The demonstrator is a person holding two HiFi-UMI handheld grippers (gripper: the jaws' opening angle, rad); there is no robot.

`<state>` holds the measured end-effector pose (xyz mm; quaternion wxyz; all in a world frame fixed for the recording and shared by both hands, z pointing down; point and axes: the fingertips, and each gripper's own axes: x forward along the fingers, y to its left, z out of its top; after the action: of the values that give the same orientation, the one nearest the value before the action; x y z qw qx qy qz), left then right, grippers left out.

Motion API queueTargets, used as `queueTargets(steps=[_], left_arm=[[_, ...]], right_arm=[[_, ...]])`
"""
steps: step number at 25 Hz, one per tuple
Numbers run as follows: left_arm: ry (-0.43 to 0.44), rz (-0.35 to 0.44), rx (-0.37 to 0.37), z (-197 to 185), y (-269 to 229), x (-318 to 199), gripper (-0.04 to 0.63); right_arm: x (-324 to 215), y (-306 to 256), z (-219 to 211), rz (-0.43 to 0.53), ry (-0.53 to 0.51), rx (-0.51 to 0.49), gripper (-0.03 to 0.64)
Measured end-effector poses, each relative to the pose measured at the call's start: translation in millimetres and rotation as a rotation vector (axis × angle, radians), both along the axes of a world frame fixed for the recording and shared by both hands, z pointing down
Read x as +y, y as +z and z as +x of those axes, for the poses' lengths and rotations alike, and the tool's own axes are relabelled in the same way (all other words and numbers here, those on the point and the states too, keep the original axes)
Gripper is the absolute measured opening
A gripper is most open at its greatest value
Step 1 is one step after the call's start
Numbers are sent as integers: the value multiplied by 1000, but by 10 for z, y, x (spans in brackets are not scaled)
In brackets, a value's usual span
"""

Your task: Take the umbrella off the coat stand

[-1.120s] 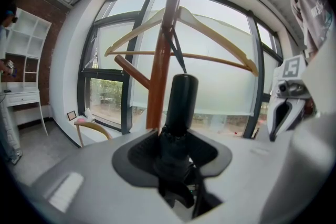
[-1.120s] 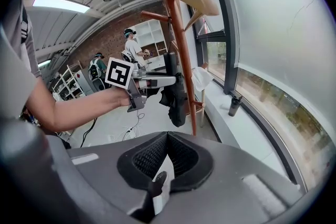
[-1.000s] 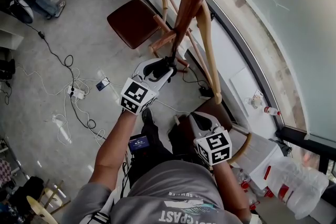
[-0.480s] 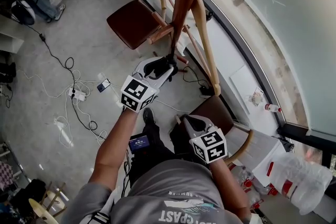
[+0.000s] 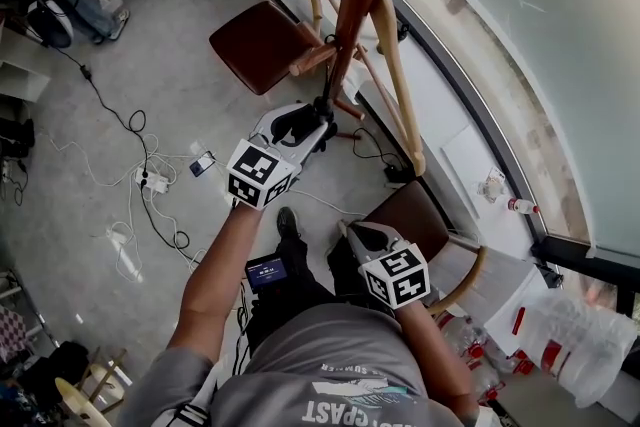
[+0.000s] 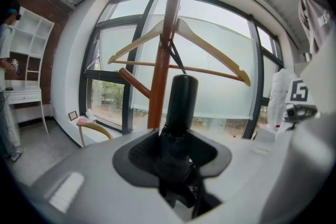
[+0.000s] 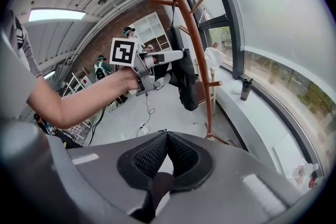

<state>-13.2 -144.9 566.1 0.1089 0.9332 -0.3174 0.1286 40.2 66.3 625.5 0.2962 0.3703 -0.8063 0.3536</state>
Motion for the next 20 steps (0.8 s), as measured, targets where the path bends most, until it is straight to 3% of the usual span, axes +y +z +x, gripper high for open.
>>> queueTargets(steps=[20], left_arm=[[6,15,-24,-40,-346,-127,146]], right_arm=[[-576,-240,188,50,21,1,2]])
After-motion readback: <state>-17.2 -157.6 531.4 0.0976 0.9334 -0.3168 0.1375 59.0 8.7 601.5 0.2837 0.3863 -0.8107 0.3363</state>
